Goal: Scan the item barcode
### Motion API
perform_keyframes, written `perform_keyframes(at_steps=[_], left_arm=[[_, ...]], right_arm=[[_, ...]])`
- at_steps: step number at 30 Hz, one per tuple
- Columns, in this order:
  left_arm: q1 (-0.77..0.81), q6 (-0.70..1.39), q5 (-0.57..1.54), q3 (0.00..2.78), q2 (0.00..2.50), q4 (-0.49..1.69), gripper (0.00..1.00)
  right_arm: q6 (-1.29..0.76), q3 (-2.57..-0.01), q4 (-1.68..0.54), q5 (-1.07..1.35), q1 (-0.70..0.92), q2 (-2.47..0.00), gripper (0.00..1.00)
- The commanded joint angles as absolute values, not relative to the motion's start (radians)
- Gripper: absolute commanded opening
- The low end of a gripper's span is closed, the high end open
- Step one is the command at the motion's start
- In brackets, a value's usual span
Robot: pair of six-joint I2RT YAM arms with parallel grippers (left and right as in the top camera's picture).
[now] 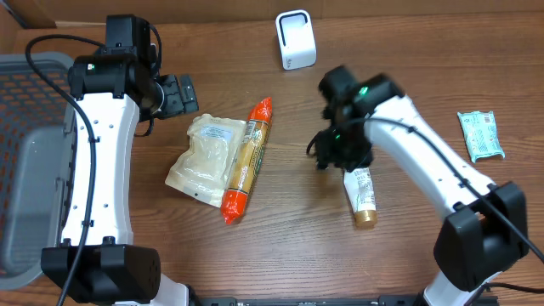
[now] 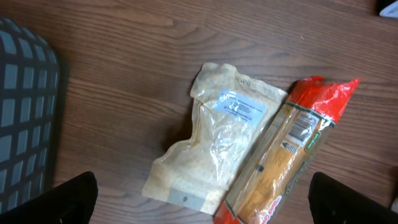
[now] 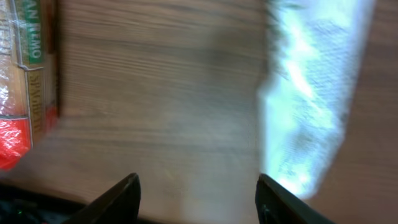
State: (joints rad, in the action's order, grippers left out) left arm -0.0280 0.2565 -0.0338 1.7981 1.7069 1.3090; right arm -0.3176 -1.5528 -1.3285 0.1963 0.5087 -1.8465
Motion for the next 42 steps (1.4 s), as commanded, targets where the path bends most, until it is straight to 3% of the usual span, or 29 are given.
perform_keyframes(at_steps=[1,8,22,28,32,36,42], left_arm=[[-0.026,0.27,-0.025,1.795,1.715,1.308,1.0],[-0.026,0.27,-0.025,1.795,1.715,1.308,1.0],[-0.026,0.27,-0.025,1.795,1.715,1.308,0.99],[-0.026,0.27,-0.025,1.795,1.715,1.308,0.99],[-0.026,0.27,-0.025,1.795,1.715,1.308,1.0],[-0.026,0.27,-0.025,1.795,1.715,1.308,1.0],[-0.026,0.27,-0.025,1.795,1.715,1.308,1.0]], right_arm=[[-0.359,-1.398,-1.266,0.247,0.567,-1.852,0.62],[-0.435,-1.182,-1.194,0.208,0.547,-1.852,0.65],[-0.487,-1.166,-1.196,-0.094,0.379,-1.852,0.68],[-0.36,-1.166,-1.11,-0.07,0.259,-1.851,0.69],[-0.258,-1.171,-1.061,0.133,0.194,-1.816,0.68],[-0.394,-1.172,-1.019,0.135,0.182,-1.702,0.72],[-0.891,-1.169,-1.001,0.025,0.182,-1.563,0.69]])
